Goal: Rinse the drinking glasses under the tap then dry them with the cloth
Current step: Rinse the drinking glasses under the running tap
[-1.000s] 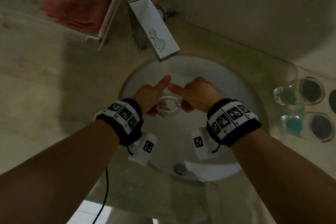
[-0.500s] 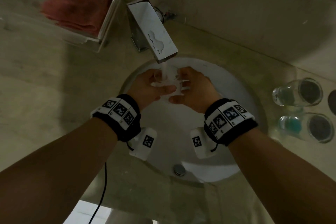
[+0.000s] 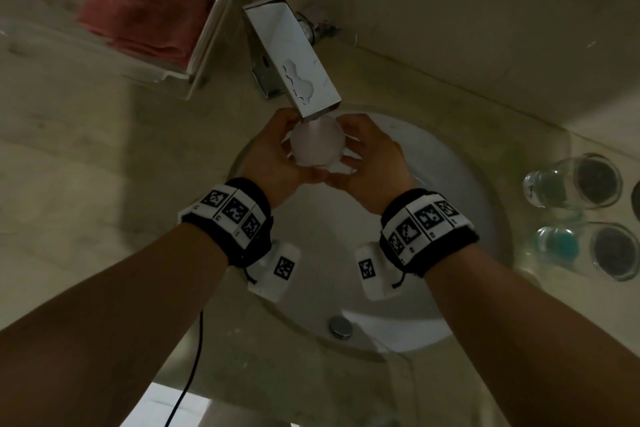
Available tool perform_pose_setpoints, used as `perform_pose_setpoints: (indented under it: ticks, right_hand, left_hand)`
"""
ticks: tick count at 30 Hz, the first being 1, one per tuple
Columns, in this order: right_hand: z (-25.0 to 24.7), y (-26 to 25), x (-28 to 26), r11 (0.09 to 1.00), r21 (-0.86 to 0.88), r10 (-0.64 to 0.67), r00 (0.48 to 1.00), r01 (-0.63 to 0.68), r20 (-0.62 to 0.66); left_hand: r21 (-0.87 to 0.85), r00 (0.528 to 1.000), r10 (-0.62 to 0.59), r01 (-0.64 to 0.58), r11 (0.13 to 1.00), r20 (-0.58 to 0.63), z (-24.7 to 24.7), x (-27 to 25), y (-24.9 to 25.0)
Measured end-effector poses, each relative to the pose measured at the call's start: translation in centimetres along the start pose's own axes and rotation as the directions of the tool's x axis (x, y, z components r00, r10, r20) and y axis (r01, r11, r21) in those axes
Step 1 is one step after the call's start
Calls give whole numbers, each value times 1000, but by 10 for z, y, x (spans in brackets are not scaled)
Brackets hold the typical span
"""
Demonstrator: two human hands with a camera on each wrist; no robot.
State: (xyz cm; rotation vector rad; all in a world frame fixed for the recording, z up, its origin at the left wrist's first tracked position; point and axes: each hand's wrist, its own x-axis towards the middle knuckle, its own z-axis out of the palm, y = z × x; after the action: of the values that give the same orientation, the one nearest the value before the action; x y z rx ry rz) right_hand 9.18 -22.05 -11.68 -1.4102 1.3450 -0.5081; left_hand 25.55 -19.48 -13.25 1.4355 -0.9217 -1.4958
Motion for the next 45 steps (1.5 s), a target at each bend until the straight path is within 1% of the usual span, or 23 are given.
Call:
perform_pose_setpoints:
  ticks: [3,7,12,14,15,16,18,19,21,23,26,28,31,35,38,41,42,45]
  right_hand:
    - [0,1,2,999,38,1,1000,-2,2]
    - [0,4,3,998,63,4,1000,-3,-3]
    - [3,9,6,999,43,-11,1000,12,-15]
    - [4,11,6,1000,24,-16,1000,16,-13]
    - [4,12,5,1000,-1,-21,1000,21,-9]
    - [2,12,4,998,-47,-30,1000,29,-5]
    - [-3,10,2,982,-186,-23,1000,25,16]
    - [-6,9,1,968,-250,2,1000,6,31]
    - [-10,10,-1,943,-330,79,994,-51,73]
    - [-11,11,-4,924,-368,147,984,-102,96]
    - [-11,8,-6,898,-399,238,967,-183,92]
    - [-10,4,-7,890,-382,301,950,-247,87]
    - [-6,5,-8,877,-336,383,922,-344,55]
    - [-3,6,-7,845,-302,472,881,-442,33]
    - [-2,6,-6,840,-273,497,867,-468,45]
    - [0,8,-1,847,-265,487,872,-461,39]
    - [1,7,0,850,-284,469,883,-443,28]
    - [1,7,3,885,-312,362,932,-346,-6]
  left_hand:
    - [9,1000,19,-19,1000,9,0,1,0]
    - [25,1000,8,-9,1000,24,-1,0,1]
    - [-102,999,-51,52,993,19,4,1,4]
    - [-121,997,-78,77,990,1,4,0,1]
    - [-76,997,-80,79,994,-9,4,-1,-1]
    - [7,997,-79,79,997,-18,1,0,-4]
    - [164,996,-82,84,983,-20,-2,0,-9]
    - [194,993,-112,114,974,-21,-3,0,-12]
    - [169,976,-220,217,961,-7,-1,-2,-11]
    - [149,953,-303,296,943,23,5,-5,-11]
    - [175,922,-387,384,907,-14,13,-6,-11]
    - [229,894,-446,444,866,-47,17,-4,-11]
    - [267,855,-515,510,817,-57,19,-6,-12]
    - [216,809,-585,583,784,-57,18,-8,-12]
    - [191,778,-626,623,758,-51,19,-11,-8]
    - [137,781,-623,623,770,-49,19,-12,-4]
    - [107,786,-616,617,779,-53,19,-10,-4]
    - [-11,805,-592,592,806,-48,20,-4,1]
